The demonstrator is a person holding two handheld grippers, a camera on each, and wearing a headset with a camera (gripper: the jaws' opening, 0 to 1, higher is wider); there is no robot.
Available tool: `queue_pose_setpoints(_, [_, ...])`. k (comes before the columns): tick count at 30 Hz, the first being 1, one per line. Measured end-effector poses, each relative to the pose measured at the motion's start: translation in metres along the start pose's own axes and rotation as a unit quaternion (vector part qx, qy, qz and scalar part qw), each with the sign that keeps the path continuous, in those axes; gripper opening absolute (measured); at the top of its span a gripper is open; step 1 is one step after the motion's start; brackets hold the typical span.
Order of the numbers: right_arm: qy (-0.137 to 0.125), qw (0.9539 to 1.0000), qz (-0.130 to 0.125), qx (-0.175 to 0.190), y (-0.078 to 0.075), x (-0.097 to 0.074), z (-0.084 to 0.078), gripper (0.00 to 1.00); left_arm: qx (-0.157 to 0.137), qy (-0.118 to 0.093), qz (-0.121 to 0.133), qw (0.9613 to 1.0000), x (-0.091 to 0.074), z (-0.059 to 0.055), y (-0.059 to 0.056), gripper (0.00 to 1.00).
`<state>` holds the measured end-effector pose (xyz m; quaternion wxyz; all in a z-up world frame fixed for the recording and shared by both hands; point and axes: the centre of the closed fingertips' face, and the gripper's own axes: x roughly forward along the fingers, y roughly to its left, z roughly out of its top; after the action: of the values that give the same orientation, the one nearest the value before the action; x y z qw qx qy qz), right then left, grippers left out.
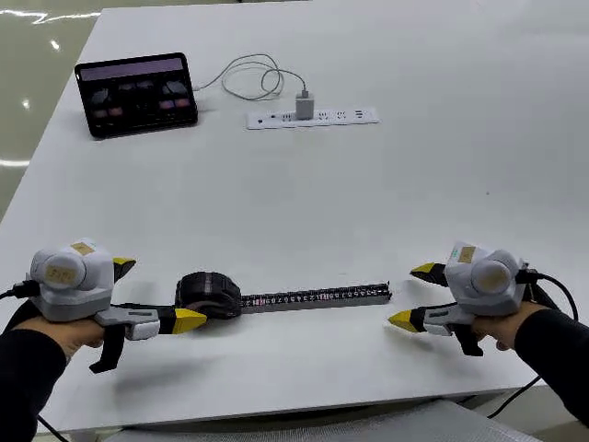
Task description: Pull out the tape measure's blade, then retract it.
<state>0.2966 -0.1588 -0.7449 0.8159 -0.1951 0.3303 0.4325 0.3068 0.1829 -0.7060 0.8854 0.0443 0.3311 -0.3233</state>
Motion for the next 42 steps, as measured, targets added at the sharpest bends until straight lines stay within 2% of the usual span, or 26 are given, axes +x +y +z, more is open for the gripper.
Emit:
queue_pose_setpoints(4, [-0.006,0.9994,-0.021,0.026,-0.004,-0.006,-0.005,0.57,-0.017,-0.012,0.025,0.9995,-0.008,-0.004,0.007,1.00])
queue_pose_setpoints(6, [-0.008,0.9990,-0.028,0.034,-0.002,-0.008,-0.006,0.61,-0.044,-0.033,0.043,0.9976,-0.014,0.000,0.013,1.00])
queue_pose_setpoints(7, [-0.010,0.9989,-0.030,0.034,0.000,-0.010,-0.005,0.61,-0.059,-0.048,0.045,0.9961,-0.016,0.003,0.014,1.00])
queue_pose_setpoints(8, [-0.011,0.9989,-0.033,0.033,0.000,-0.012,-0.005,0.62,-0.067,-0.053,0.048,0.9951,-0.018,0.003,0.015,1.00])
queue_pose_setpoints(10, [-0.013,0.9986,-0.039,0.033,0.000,-0.015,-0.004,0.63,-0.062,-0.050,0.062,0.9949,-0.021,0.001,0.019,1.00])
queue_pose_setpoints(16, [-0.034,0.9953,-0.064,0.065,-0.007,-0.039,-0.001,0.68,-0.042,-0.056,0.071,0.9950,-0.032,0.003,0.009,1.00])
queue_pose_setpoints(19, [-0.034,0.9944,-0.069,0.073,-0.010,-0.045,-0.008,0.70,-0.044,-0.064,0.065,0.9949,-0.036,0.005,0.005,1.00])
queue_pose_setpoints(22, [-0.026,0.9945,-0.071,0.073,-0.009,-0.049,-0.015,0.73,-0.030,-0.048,0.054,0.9970,-0.033,-0.002,-0.002,1.00])
queue_pose_setpoints(28, [-0.028,0.9929,-0.078,0.086,-0.008,-0.061,-0.011,0.81,-0.031,-0.050,0.053,0.9969,-0.041,0.001,-0.008,1.00])
queue_pose_setpoints(31, [-0.030,0.9917,-0.086,0.091,-0.006,-0.069,-0.008,0.83,-0.040,-0.036,0.052,0.9972,-0.046,-0.004,-0.012,1.00])
queue_pose_setpoints(32, [-0.025,0.9917,-0.085,0.093,-0.005,-0.069,-0.011,0.84,-0.043,-0.037,0.049,0.9972,-0.049,-0.003,-0.013,1.00])
queue_pose_setpoints(34, [-0.018,0.9918,-0.086,0.093,-0.004,-0.070,-0.014,0.87,-0.039,-0.036,0.047,0.9975,-0.053,-0.002,-0.015,1.00])
queue_pose_setpoints(36, [-0.024,0.9909,-0.087,0.100,-0.002,-0.074,-0.012,0.89,-0.034,-0.033,0.048,0.9977,-0.057,-0.002,-0.015,1.00])
queue_pose_setpoints(39, [-0.031,0.9903,-0.095,0.097,-0.001,-0.080,-0.009,0.91,-0.030,-0.038,0.037,0.9982,-0.062,0.000,-0.019,1.00])
queue_pose_setpoints(40, [-0.030,0.9900,-0.096,0.098,0.000,-0.083,-0.010,0.92,-0.025,-0.045,0.026,0.9983,-0.064,0.003,-0.024,1.00])
queue_pose_setpoints(42, [-0.034,0.9891,-0.096,0.106,0.005,-0.088,-0.009,0.94,-0.022,-0.041,0.027,0.9986,-0.066,0.001,-0.025,1.00])
